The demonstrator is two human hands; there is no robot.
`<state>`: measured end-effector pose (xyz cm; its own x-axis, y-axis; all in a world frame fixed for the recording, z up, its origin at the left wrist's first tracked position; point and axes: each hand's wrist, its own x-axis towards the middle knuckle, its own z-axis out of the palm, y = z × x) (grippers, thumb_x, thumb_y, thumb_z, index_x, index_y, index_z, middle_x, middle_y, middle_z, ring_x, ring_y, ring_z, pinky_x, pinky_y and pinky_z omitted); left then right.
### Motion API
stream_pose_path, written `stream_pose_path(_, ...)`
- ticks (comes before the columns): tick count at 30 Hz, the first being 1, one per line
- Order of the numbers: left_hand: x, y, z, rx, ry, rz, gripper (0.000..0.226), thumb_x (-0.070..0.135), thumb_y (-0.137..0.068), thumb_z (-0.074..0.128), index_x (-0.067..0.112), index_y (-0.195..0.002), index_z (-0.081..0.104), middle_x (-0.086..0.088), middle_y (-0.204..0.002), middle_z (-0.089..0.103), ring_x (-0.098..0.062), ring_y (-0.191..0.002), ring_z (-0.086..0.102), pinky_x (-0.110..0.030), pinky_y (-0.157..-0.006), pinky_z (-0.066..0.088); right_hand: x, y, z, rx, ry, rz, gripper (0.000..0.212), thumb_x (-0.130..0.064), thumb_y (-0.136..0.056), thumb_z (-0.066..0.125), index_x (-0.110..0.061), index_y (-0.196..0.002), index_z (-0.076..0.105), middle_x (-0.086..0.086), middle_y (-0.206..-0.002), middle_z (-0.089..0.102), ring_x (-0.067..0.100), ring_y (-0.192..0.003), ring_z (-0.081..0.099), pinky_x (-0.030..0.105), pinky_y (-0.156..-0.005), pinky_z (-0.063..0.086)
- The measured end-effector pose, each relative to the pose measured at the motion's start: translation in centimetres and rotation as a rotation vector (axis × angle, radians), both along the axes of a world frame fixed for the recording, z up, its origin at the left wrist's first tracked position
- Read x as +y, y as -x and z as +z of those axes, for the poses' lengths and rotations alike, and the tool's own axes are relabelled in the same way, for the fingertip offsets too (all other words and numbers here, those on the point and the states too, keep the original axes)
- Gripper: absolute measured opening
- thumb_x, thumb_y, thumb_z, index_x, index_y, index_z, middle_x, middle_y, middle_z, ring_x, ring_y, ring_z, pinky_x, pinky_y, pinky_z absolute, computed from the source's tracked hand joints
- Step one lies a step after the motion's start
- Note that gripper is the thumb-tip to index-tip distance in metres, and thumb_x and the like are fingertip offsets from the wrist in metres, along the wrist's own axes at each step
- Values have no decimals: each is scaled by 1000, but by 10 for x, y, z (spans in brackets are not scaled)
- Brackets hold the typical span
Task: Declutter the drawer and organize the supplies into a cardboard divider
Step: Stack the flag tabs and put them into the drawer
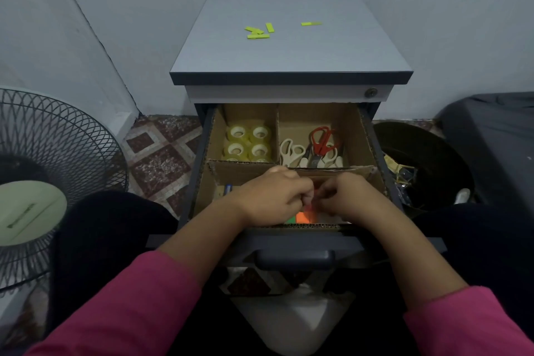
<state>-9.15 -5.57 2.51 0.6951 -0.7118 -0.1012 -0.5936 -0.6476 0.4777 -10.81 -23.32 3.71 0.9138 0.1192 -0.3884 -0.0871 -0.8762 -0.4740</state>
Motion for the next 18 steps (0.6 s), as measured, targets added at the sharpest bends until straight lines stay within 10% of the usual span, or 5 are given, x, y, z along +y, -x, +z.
stream_pose_path(6, 4, 1, 14, -32, 223, 122, 27, 9, -88, 48, 24, -101, 67, 6, -98, 58, -5, -97, 51, -32, -87, 46, 5, -5, 31, -15, -2, 20, 18, -27, -93, 58, -22, -102, 72, 0, -100, 69, 17, -97, 64, 32, -88, 51)
stream_pose_path(18, 3, -58, 63, -452, 479, 468, 26, 4, -87, 53, 12, -105, 70, 1, -102, 68, -13, -100, 57, -27, -89, 45, 17, -56, 87, -588, -256, -151, 13, -26, -91, 60, -23, -96, 71, -11, -89, 65, 6, -79, 61, 21, -67, 48)
